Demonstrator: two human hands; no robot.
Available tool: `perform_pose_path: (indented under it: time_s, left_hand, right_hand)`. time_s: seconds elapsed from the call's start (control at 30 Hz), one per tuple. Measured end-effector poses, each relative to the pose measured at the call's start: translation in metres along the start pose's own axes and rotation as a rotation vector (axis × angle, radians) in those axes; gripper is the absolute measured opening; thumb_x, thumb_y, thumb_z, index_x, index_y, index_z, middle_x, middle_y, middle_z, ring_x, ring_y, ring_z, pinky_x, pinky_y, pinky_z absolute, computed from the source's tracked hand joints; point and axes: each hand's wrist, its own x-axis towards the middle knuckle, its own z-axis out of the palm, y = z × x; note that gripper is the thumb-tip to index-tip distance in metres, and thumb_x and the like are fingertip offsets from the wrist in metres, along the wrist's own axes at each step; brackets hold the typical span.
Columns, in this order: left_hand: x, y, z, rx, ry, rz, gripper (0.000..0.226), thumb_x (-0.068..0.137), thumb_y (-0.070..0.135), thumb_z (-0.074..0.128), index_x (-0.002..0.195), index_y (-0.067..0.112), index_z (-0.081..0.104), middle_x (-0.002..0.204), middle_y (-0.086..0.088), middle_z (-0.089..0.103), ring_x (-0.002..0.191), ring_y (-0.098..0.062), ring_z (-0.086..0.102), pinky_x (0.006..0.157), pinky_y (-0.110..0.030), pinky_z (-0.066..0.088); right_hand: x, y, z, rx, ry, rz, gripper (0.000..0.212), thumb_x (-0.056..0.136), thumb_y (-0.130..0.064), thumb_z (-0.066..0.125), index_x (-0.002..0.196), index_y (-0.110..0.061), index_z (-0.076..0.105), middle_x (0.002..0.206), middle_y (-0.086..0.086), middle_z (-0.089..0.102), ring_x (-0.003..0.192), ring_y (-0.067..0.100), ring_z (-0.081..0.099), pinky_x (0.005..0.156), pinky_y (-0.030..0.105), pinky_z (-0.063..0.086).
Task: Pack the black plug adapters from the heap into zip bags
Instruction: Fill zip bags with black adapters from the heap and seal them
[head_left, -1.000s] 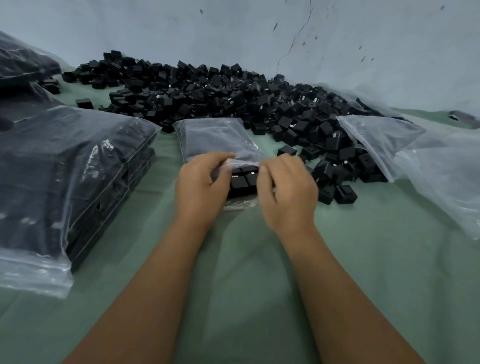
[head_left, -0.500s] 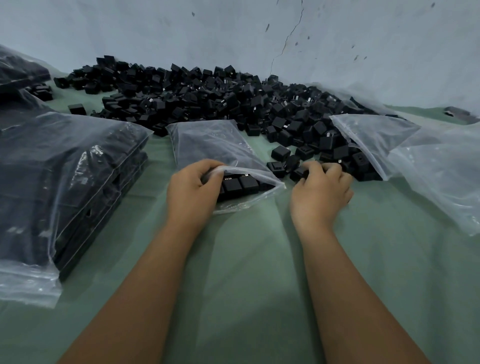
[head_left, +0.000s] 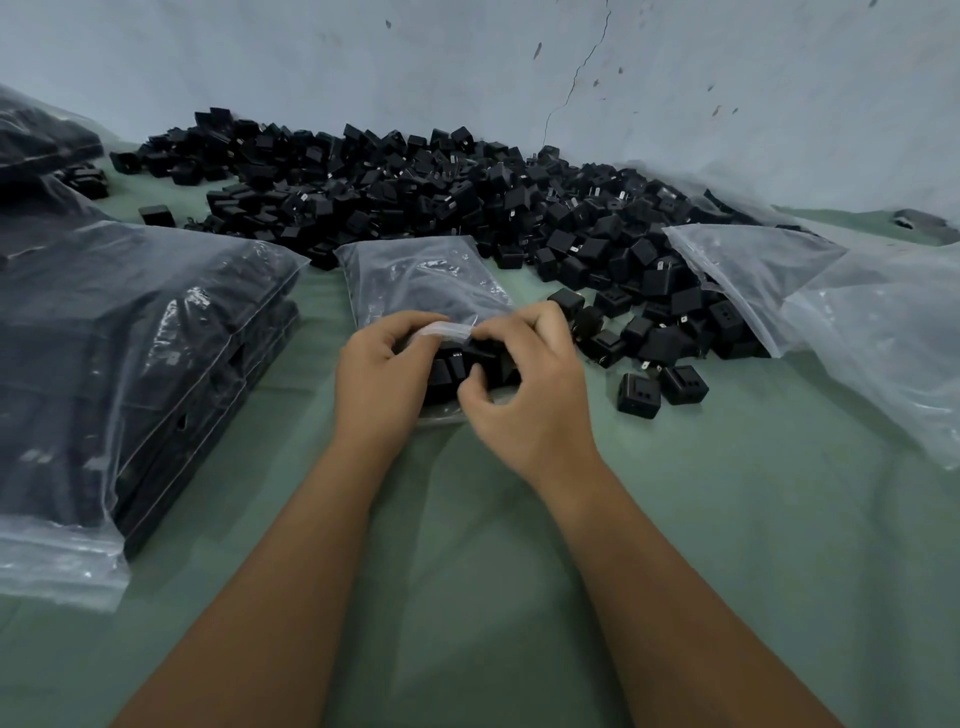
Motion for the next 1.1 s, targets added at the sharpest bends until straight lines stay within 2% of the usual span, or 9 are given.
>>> perform_pose_path:
  time_s: [0.13, 0.23, 0.37, 0.5, 0.6, 0.73, 0.87, 0.93, 1.1]
  left_hand:
    - [-0.001, 0.001, 0.000, -0.061, -0.004, -0.002, 0.017, 0.086, 0.015, 0.063, 0.088, 0.023, 0.078, 0.086, 0.006, 0.076, 0.087, -0.014, 0.071, 0.085, -0.041, 0.058]
    - [-0.001, 0.000, 0.001, -0.075, -0.010, 0.018, 0.018, 0.088, 0.015, 0.062, 0.087, 0.023, 0.078, 0.086, 0.006, 0.076, 0.087, -0.014, 0.071, 0.081, -0.034, 0.058]
    - [-0.001, -0.001, 0.001, -0.091, -0.014, 0.022, 0.021, 0.091, 0.012, 0.060, 0.088, 0.023, 0.077, 0.085, 0.006, 0.075, 0.084, -0.017, 0.071, 0.070, -0.020, 0.056]
    - [-0.001, 0.000, 0.002, -0.075, 0.001, 0.030, 0.021, 0.089, 0.011, 0.060, 0.085, 0.025, 0.076, 0.083, 0.009, 0.075, 0.082, -0.009, 0.070, 0.071, -0.018, 0.054]
    - [-0.001, 0.000, 0.002, -0.105, -0.003, 0.014, 0.021, 0.088, 0.009, 0.060, 0.086, 0.022, 0.077, 0.084, 0.006, 0.075, 0.083, -0.012, 0.071, 0.072, -0.022, 0.056]
    - [-0.001, 0.000, 0.002, -0.106, -0.005, 0.011, 0.016, 0.089, 0.011, 0.062, 0.090, 0.018, 0.077, 0.086, 0.003, 0.076, 0.087, -0.017, 0.071, 0.081, -0.033, 0.058]
    - [-0.002, 0.000, 0.003, -0.089, 0.012, 0.023, 0.016, 0.089, 0.012, 0.062, 0.092, 0.018, 0.077, 0.087, 0.004, 0.075, 0.088, -0.015, 0.070, 0.079, -0.028, 0.057]
    - [-0.002, 0.000, 0.003, -0.078, 0.011, 0.032, 0.016, 0.089, 0.012, 0.062, 0.092, 0.019, 0.076, 0.087, 0.006, 0.075, 0.087, -0.012, 0.070, 0.076, -0.024, 0.055]
    - [-0.001, 0.000, 0.002, -0.027, 0.035, 0.070, 0.018, 0.090, 0.012, 0.061, 0.092, 0.024, 0.075, 0.086, 0.012, 0.074, 0.086, -0.005, 0.068, 0.076, -0.018, 0.053]
  right_hand:
    - [0.000, 0.000, -0.002, -0.038, -0.096, -0.025, 0.037, 0.072, -0.002, 0.065, 0.109, -0.010, 0.065, 0.104, 0.001, 0.050, 0.090, 0.007, 0.052, 0.078, 0.015, 0.047]
    - [0.001, 0.001, -0.002, -0.134, -0.141, -0.052, 0.036, 0.073, -0.001, 0.066, 0.108, -0.011, 0.066, 0.104, 0.002, 0.055, 0.094, 0.012, 0.055, 0.075, 0.024, 0.051]
    - [0.002, 0.003, -0.001, -0.342, -0.140, -0.140, 0.033, 0.071, 0.002, 0.068, 0.099, -0.015, 0.072, 0.092, 0.002, 0.060, 0.088, 0.023, 0.055, 0.072, 0.033, 0.047]
    - [0.000, 0.003, -0.002, -0.395, -0.209, -0.055, 0.036, 0.074, -0.002, 0.064, 0.103, -0.021, 0.070, 0.085, 0.002, 0.058, 0.077, 0.025, 0.057, 0.059, 0.036, 0.050]
    - [0.000, 0.002, -0.002, -0.405, -0.239, -0.017, 0.031, 0.075, -0.005, 0.062, 0.102, -0.020, 0.068, 0.088, 0.001, 0.061, 0.078, 0.025, 0.059, 0.058, 0.036, 0.051]
    - [0.001, 0.001, -0.003, -0.425, -0.229, -0.025, 0.025, 0.074, 0.000, 0.058, 0.091, -0.012, 0.072, 0.087, 0.004, 0.069, 0.085, 0.028, 0.063, 0.069, 0.037, 0.052]
    - [-0.001, -0.010, 0.000, -0.580, -0.167, 0.004, 0.015, 0.075, -0.009, 0.055, 0.079, -0.008, 0.070, 0.080, 0.006, 0.070, 0.082, 0.028, 0.062, 0.083, 0.035, 0.045]
    - [-0.003, -0.019, 0.006, -0.613, -0.220, 0.078, 0.017, 0.081, -0.013, 0.052, 0.088, -0.008, 0.067, 0.089, 0.007, 0.068, 0.091, 0.028, 0.059, 0.091, 0.035, 0.039]
    - [-0.011, -0.028, 0.017, -0.670, -0.365, 0.199, 0.041, 0.092, -0.021, 0.038, 0.128, -0.005, 0.046, 0.127, 0.011, 0.052, 0.120, 0.027, 0.043, 0.108, 0.034, 0.025]
